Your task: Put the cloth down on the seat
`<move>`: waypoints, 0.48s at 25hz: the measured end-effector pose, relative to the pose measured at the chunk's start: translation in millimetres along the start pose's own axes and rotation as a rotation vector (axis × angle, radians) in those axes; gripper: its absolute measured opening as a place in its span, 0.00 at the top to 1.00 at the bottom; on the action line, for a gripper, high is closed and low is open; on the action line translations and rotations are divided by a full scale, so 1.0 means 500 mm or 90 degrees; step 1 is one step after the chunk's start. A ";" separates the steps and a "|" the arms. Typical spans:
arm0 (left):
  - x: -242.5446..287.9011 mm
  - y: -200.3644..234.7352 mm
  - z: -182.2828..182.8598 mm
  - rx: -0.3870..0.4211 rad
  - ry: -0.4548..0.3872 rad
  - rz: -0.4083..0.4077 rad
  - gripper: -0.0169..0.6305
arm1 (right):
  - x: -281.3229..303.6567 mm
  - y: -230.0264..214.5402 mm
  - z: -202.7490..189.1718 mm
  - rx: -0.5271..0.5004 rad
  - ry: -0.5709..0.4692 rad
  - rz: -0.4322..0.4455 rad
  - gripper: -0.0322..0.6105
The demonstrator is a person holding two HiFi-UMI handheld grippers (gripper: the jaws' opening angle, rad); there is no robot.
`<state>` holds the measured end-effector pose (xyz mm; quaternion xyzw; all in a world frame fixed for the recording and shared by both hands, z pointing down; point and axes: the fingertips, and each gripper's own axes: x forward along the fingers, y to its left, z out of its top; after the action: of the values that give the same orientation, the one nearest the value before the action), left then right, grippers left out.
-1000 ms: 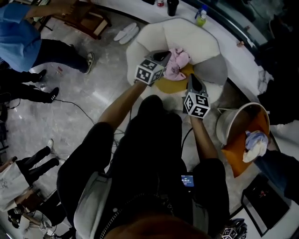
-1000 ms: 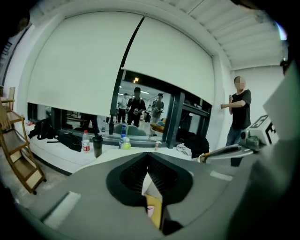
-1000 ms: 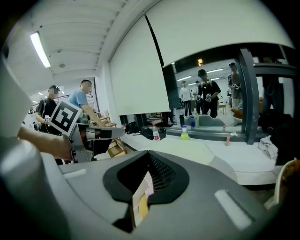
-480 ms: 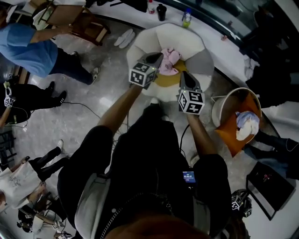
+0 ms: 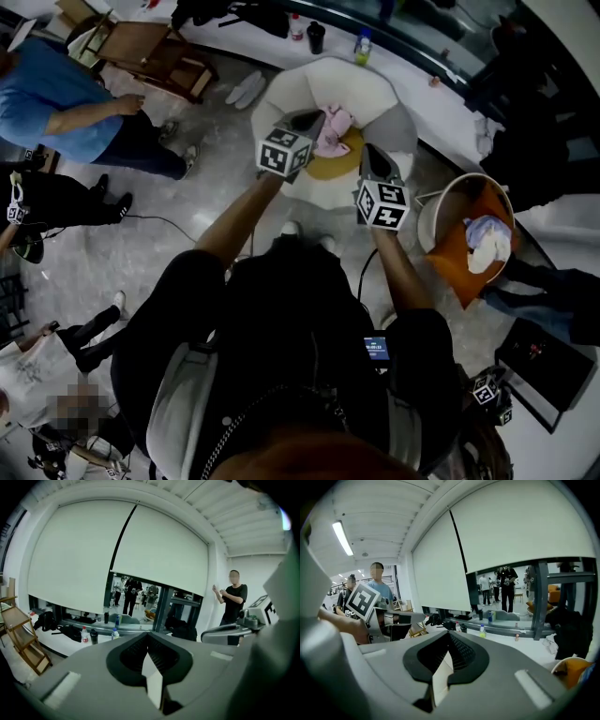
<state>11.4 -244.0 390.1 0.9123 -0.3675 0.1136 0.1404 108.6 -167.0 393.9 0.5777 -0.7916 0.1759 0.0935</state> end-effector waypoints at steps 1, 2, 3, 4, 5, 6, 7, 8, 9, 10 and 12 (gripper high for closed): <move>-0.007 0.000 0.001 0.001 -0.001 -0.002 0.96 | -0.003 0.007 0.000 0.001 0.000 -0.003 0.95; -0.012 0.000 0.003 0.003 -0.003 -0.005 0.96 | -0.004 0.013 0.002 0.001 0.000 -0.005 0.95; -0.016 0.000 0.008 0.008 -0.004 -0.008 0.96 | -0.003 0.020 0.006 0.000 -0.001 -0.006 0.95; -0.019 0.000 0.013 0.013 -0.004 -0.012 0.96 | 0.000 0.026 0.010 -0.002 -0.003 -0.006 0.95; -0.022 -0.001 0.016 0.017 -0.004 -0.015 0.96 | 0.002 0.033 0.014 -0.005 -0.004 -0.006 0.95; -0.026 -0.001 0.017 0.018 -0.003 -0.018 0.96 | 0.005 0.040 0.015 -0.009 -0.004 -0.006 0.95; -0.028 0.001 0.016 0.018 -0.003 -0.020 0.96 | 0.008 0.047 0.015 -0.013 -0.003 -0.005 0.95; -0.030 0.003 0.016 0.019 -0.003 -0.021 0.96 | 0.011 0.053 0.016 -0.016 -0.003 -0.005 0.95; -0.030 0.005 0.017 0.019 -0.004 -0.023 0.96 | 0.013 0.059 0.019 -0.018 -0.004 -0.006 0.95; -0.030 0.008 0.019 0.021 -0.004 -0.025 0.96 | 0.014 0.064 0.023 -0.020 -0.006 -0.006 0.95; -0.030 0.011 0.025 0.023 -0.007 -0.027 0.96 | 0.014 0.072 0.030 -0.025 -0.008 -0.006 0.95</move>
<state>-1.9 -242.6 374.7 0.9229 -0.3468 0.1120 0.1239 73.1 -169.2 376.5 0.5806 -0.7927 0.1561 0.1008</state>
